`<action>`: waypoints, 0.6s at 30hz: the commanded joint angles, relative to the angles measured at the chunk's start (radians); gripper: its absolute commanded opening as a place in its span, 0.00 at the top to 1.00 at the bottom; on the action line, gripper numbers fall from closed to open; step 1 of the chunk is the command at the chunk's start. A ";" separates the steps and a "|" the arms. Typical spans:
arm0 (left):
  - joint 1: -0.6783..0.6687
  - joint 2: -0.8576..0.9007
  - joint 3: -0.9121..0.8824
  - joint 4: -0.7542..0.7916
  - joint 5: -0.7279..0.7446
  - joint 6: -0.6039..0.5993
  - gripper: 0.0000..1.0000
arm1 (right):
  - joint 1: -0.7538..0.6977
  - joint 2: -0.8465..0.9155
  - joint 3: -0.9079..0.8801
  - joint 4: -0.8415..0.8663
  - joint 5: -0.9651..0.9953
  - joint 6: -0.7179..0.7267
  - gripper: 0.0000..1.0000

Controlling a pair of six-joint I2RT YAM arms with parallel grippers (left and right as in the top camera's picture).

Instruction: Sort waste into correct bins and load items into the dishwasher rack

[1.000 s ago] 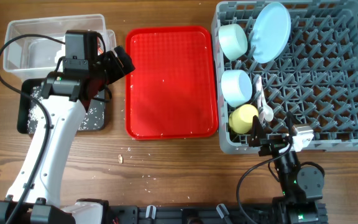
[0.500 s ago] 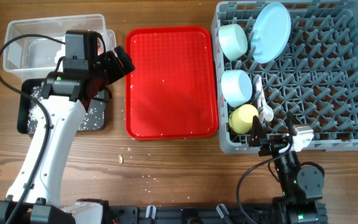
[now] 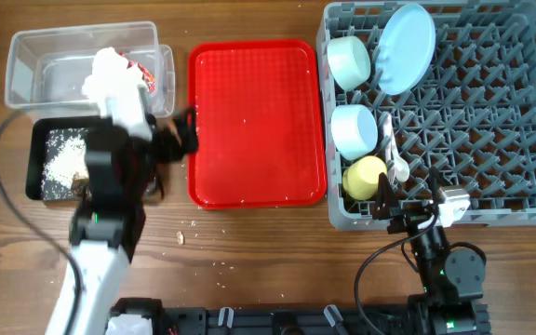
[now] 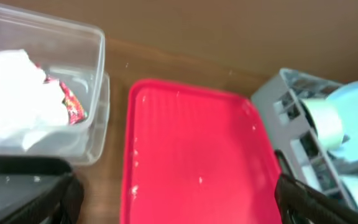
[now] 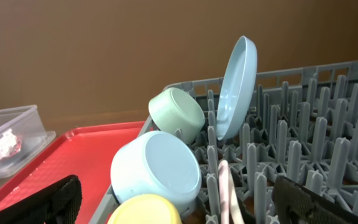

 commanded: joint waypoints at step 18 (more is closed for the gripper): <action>0.097 -0.960 -0.623 -0.023 0.023 0.072 0.00 | 0.005 -0.009 -0.002 0.002 0.016 0.011 0.00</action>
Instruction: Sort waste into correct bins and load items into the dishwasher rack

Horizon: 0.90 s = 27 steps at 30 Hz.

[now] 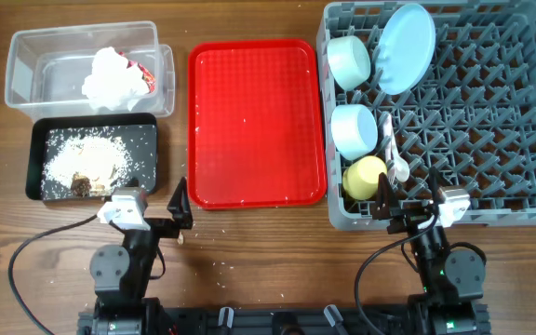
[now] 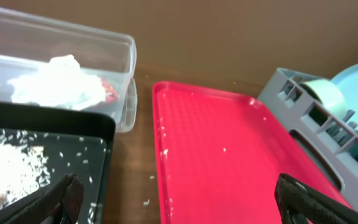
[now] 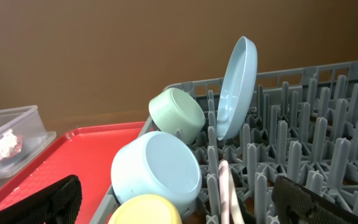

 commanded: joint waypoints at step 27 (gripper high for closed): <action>0.008 -0.089 -0.006 0.000 0.005 0.012 0.00 | 0.005 -0.008 -0.002 0.002 0.016 0.010 0.00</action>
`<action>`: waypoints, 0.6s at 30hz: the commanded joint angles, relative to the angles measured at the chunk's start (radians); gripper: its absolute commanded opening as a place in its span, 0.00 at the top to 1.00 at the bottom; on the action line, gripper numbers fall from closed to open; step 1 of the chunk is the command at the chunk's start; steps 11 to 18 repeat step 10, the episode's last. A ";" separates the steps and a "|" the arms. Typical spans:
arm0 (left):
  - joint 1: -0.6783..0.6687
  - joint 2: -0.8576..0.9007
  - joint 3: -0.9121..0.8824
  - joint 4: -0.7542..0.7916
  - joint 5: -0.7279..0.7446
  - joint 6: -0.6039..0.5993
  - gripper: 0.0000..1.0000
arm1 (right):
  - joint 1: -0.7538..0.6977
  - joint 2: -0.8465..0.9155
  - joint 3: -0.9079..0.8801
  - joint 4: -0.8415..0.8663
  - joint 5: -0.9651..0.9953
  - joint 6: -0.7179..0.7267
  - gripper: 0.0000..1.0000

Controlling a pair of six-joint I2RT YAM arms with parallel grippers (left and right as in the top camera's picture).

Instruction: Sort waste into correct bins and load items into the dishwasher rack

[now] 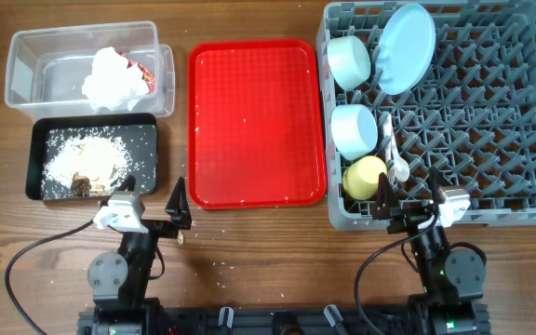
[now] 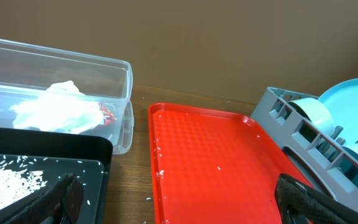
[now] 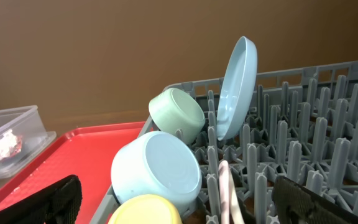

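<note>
The red tray [image 1: 257, 121] lies bare in the middle of the table. The grey dishwasher rack [image 1: 491, 121] holds a blue plate [image 1: 406, 46], a pale green cup [image 1: 349, 58], a blue cup [image 1: 354, 130], a yellow cup [image 1: 365, 177] and a utensil [image 1: 394, 154]. A clear bin [image 1: 54, 56] contains white tissue and a wrapper [image 1: 117, 73]. The black bin [image 1: 91, 160] holds rice and scraps. My left gripper [image 1: 152, 203] stands open at the near edge, nothing between its fingers. My right gripper [image 1: 415, 200] stands open at the rack's near edge.
Loose rice grains and a crumb [image 1: 180, 238] lie on the wood near the left gripper. Cables run from both arm bases along the near table edge.
The left gripper has drawn back slightly and levelled at the near edge; its view now sits lower behind the black bin. The right arm has not moved.
At first my left arm reached over the black bin, gripper open near the tray's left edge. Then it stood back at the near table edge, open and empty, where it stays now. The right gripper stayed open at the rack throughout.
</note>
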 commanded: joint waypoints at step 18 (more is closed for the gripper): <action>0.008 -0.012 -0.006 -0.001 0.005 0.012 0.00 | 0.005 -0.008 -0.002 0.003 0.016 0.010 0.00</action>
